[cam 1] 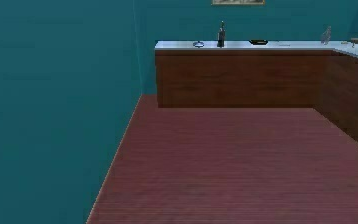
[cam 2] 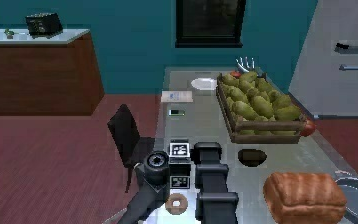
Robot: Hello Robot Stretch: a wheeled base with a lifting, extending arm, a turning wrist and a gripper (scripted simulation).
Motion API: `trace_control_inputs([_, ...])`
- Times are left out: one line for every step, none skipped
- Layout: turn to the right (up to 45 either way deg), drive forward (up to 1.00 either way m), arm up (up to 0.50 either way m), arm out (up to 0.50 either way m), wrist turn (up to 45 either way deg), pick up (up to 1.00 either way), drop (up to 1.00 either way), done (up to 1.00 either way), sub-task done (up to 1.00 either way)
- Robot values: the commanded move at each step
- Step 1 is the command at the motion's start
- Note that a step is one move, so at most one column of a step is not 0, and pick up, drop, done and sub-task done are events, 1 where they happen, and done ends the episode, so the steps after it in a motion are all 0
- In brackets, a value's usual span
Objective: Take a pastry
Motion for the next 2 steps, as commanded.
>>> trace_control_inputs([0.0,0.0,0.0,0.0,45.0,0.0,0.0,0.0,0.0])
trace_control_inputs([0.0,0.0,0.0,0.0,45.0,0.0,0.0,0.0,0.0])
